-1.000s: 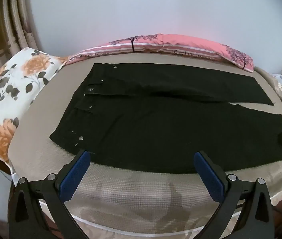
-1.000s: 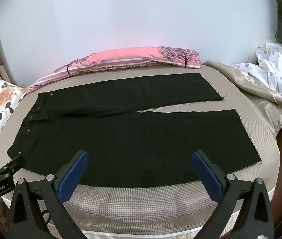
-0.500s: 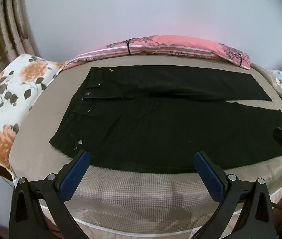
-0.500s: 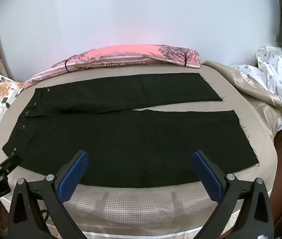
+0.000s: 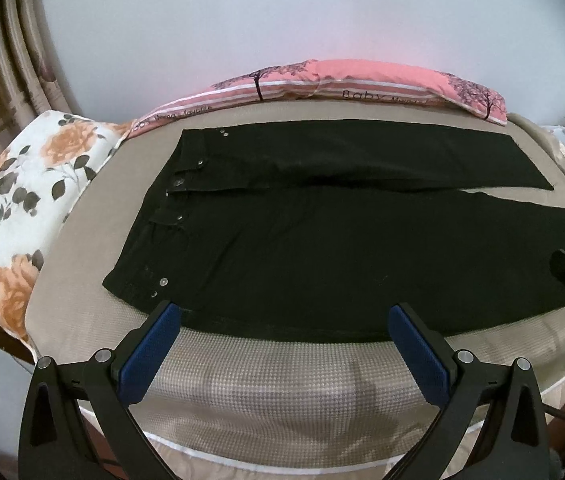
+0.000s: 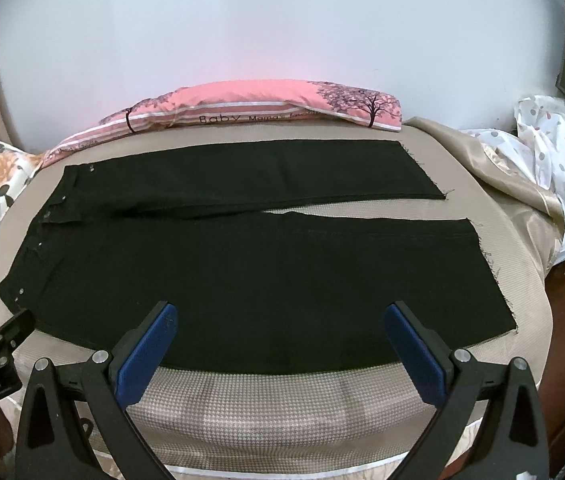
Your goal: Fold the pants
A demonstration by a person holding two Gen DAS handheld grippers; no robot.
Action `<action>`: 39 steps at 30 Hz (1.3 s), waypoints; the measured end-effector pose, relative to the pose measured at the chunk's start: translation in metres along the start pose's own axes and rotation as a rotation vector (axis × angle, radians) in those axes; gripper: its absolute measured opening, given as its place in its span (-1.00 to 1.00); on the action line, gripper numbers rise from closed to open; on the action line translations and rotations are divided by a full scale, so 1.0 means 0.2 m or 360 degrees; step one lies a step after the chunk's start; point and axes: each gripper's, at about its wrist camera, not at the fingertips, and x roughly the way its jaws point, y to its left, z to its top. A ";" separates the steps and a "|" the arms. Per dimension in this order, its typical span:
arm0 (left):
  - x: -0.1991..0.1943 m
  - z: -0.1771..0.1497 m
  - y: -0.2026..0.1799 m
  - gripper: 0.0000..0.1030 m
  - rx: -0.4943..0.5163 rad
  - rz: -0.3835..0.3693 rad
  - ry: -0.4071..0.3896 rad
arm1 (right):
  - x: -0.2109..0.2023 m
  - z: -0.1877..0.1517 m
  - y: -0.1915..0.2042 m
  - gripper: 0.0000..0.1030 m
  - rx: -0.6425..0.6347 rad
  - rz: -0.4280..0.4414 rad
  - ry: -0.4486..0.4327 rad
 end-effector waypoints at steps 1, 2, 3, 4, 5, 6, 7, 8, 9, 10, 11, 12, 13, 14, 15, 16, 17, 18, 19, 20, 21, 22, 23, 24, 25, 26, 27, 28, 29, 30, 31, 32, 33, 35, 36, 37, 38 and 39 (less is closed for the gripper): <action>0.00 0.00 0.01 1.00 -0.0009 0.0008 0.0000 | 0.00 0.00 0.00 1.00 -0.0002 0.0002 0.0004; 0.00 0.00 0.01 1.00 -0.0016 0.0013 -0.0001 | 0.00 0.00 0.00 1.00 -0.0002 0.0001 0.0005; 0.01 0.00 0.02 1.00 -0.0025 0.0013 -0.0001 | 0.01 0.00 0.00 1.00 -0.0001 0.0000 0.0008; 0.01 0.00 0.03 1.00 -0.0036 0.0015 0.0003 | 0.01 0.00 0.01 1.00 0.0000 0.0002 0.0011; 0.01 0.00 0.03 1.00 -0.0041 0.0021 0.0007 | 0.01 0.00 0.00 1.00 0.0002 0.0005 0.0014; 0.02 0.00 0.03 1.00 -0.0049 0.0024 0.0014 | 0.01 0.00 0.01 1.00 0.0001 0.0005 0.0017; 0.02 0.00 0.03 1.00 -0.0054 0.0022 0.0018 | 0.02 0.00 0.01 1.00 -0.0001 0.0005 0.0019; 0.03 0.00 0.04 1.00 -0.0059 0.0022 0.0023 | 0.02 0.01 0.01 1.00 -0.0003 0.0006 0.0019; 0.03 -0.01 0.04 1.00 -0.0059 0.0026 0.0025 | 0.02 0.01 0.02 1.00 -0.0005 0.0004 0.0019; 0.03 -0.01 0.04 1.00 -0.0058 0.0027 0.0027 | 0.02 0.01 0.02 1.00 -0.0006 0.0002 0.0022; 0.03 -0.01 0.04 1.00 -0.0057 0.0025 0.0029 | 0.02 0.00 0.01 1.00 -0.0004 0.0006 0.0020; 0.03 0.00 0.04 1.00 -0.0057 0.0026 0.0031 | 0.02 0.00 0.02 1.00 -0.0003 0.0007 0.0017; 0.03 0.00 0.04 1.00 -0.0057 0.0030 0.0032 | 0.02 0.00 0.02 1.00 -0.0004 0.0005 0.0019; 0.03 -0.01 0.04 1.00 -0.0058 0.0034 0.0036 | 0.03 0.00 0.02 1.00 -0.0006 0.0007 0.0022; 0.03 0.00 0.04 1.00 -0.0061 0.0036 0.0040 | 0.03 0.00 0.02 1.00 -0.0004 0.0009 0.0022; 0.04 0.00 0.04 1.00 -0.0063 0.0036 0.0043 | 0.03 0.00 0.02 1.00 -0.0002 0.0010 0.0025; 0.04 0.00 0.04 1.00 -0.0064 0.0035 0.0044 | 0.03 0.00 0.02 1.00 -0.0002 0.0011 0.0027; 0.04 -0.01 0.04 1.00 -0.0065 0.0033 0.0044 | 0.03 0.00 0.02 1.00 -0.0001 0.0012 0.0031; 0.04 -0.01 0.04 1.00 -0.0064 0.0035 0.0043 | 0.04 0.00 0.02 1.00 0.0001 0.0011 0.0033; 0.04 -0.01 0.04 1.00 -0.0063 0.0035 0.0044 | 0.04 0.00 0.02 1.00 0.0002 0.0014 0.0033; 0.04 -0.01 0.04 1.00 -0.0063 0.0035 0.0045 | 0.04 0.00 0.02 1.00 0.0002 0.0015 0.0034; 0.04 -0.01 0.04 1.00 -0.0061 0.0034 0.0046 | 0.04 0.00 0.02 1.00 0.0002 0.0013 0.0036; 0.04 -0.01 0.04 1.00 -0.0060 0.0033 0.0046 | 0.04 -0.01 0.02 1.00 0.0002 0.0013 0.0035; 0.04 -0.01 0.04 1.00 -0.0058 0.0034 0.0046 | 0.04 -0.01 0.02 1.00 0.0002 0.0017 0.0034; 0.04 -0.01 0.04 1.00 -0.0058 0.0032 0.0045 | 0.04 0.00 0.02 1.00 0.0002 0.0015 0.0035; 0.04 -0.01 0.04 1.00 -0.0060 0.0031 0.0045 | 0.04 0.00 0.02 1.00 0.0000 0.0014 0.0036; 0.04 -0.01 0.04 1.00 -0.0060 0.0035 0.0048 | 0.04 -0.01 0.02 1.00 0.0003 0.0018 0.0036; 0.05 -0.01 0.04 1.00 -0.0061 0.0036 0.0049 | 0.04 0.00 0.02 1.00 0.0005 0.0020 0.0035; 0.05 -0.01 0.04 1.00 -0.0062 0.0035 0.0051 | 0.04 -0.01 0.02 1.00 0.0007 0.0022 0.0039; 0.05 -0.01 0.04 1.00 -0.0062 0.0034 0.0051 | 0.04 -0.01 0.02 1.00 0.0008 0.0023 0.0041; 0.05 -0.01 0.03 1.00 -0.0061 0.0035 0.0054 | 0.05 -0.01 0.02 1.00 0.0010 0.0023 0.0042; 0.05 -0.02 0.03 1.00 -0.0059 0.0034 0.0056 | 0.05 -0.01 0.02 1.00 0.0010 0.0022 0.0042; 0.05 -0.02 0.03 1.00 -0.0058 0.0034 0.0058 | 0.05 -0.01 0.02 1.00 0.0010 0.0021 0.0043; 0.05 -0.02 0.03 1.00 -0.0058 0.0029 0.0061 | 0.05 -0.01 0.02 1.00 0.0011 0.0022 0.0045; 0.06 -0.02 0.03 1.00 -0.0057 0.0028 0.0064 | 0.05 -0.01 0.02 1.00 0.0011 0.0022 0.0046; 0.06 -0.02 0.03 1.00 -0.0057 0.0028 0.0068 | 0.05 -0.01 0.02 1.00 0.0010 0.0021 0.0049; 0.06 -0.02 0.03 1.00 -0.0058 0.0027 0.0069 | 0.05 -0.02 0.02 1.00 0.0010 0.0021 0.0052; 0.06 -0.01 0.03 1.00 -0.0060 0.0024 0.0071 | 0.05 -0.02 0.02 1.00 0.0010 0.0021 0.0053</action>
